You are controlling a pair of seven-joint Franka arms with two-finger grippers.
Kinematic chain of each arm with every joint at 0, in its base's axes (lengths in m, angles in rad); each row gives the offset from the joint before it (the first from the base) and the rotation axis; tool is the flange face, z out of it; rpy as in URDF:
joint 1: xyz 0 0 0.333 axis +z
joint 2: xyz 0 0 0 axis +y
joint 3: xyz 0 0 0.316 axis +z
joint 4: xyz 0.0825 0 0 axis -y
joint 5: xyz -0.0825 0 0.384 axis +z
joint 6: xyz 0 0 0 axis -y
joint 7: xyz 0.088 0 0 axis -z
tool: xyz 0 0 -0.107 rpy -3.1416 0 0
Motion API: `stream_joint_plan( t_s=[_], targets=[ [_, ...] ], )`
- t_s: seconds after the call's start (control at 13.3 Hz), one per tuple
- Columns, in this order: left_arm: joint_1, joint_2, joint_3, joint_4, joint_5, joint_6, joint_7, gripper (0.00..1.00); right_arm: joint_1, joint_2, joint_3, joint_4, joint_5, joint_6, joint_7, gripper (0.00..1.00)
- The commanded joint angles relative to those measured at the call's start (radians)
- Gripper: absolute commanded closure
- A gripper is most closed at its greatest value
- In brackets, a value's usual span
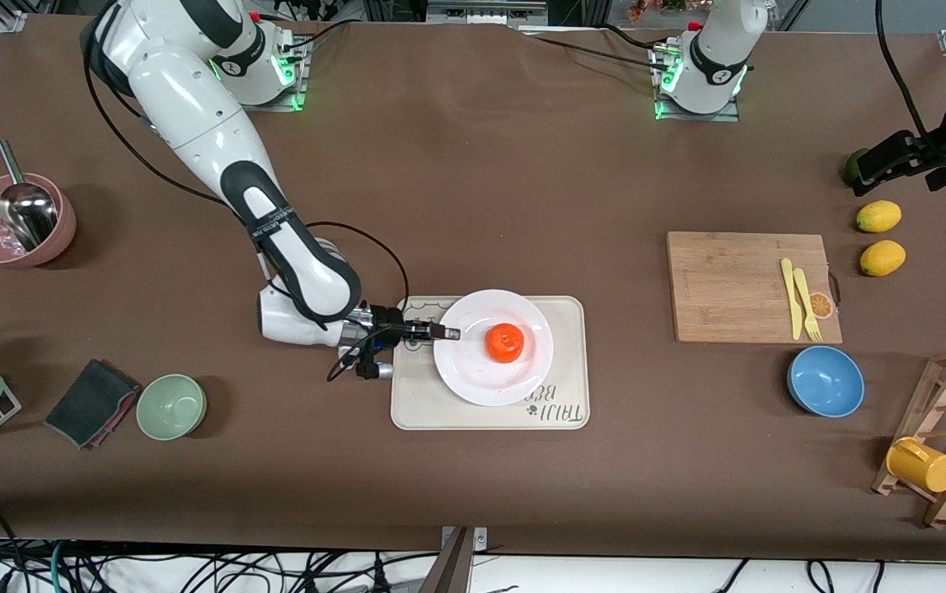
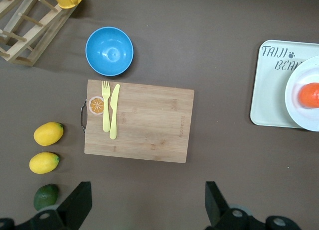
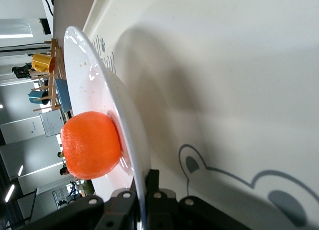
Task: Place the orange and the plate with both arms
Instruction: 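Carry the plate with the right gripper onto the bear tray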
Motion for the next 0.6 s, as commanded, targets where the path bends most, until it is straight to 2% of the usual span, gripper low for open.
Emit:
stream_joint_plan(
  t_s=[0.0,0.23,0.45,0.53],
  targets=[
    [-0.003,0.007,0.002,0.024,0.014,-0.021,0.017,0.0,0.028,0.022,0.004,0.043,-0.014,0.031,0.023,1.0],
    [-0.002,0.007,0.003,0.024,0.01,-0.021,0.018,0.0,0.05,0.04,0.001,0.081,-0.015,0.051,0.023,1.0],
    [-0.004,0.005,-0.007,0.024,0.011,-0.021,0.007,0.0,0.087,0.074,-0.037,0.121,-0.031,0.062,0.022,1.0],
    [-0.003,0.005,-0.004,0.024,0.011,-0.021,0.013,0.0,0.096,0.074,-0.049,0.121,-0.032,0.06,0.022,0.75]
  ],
)
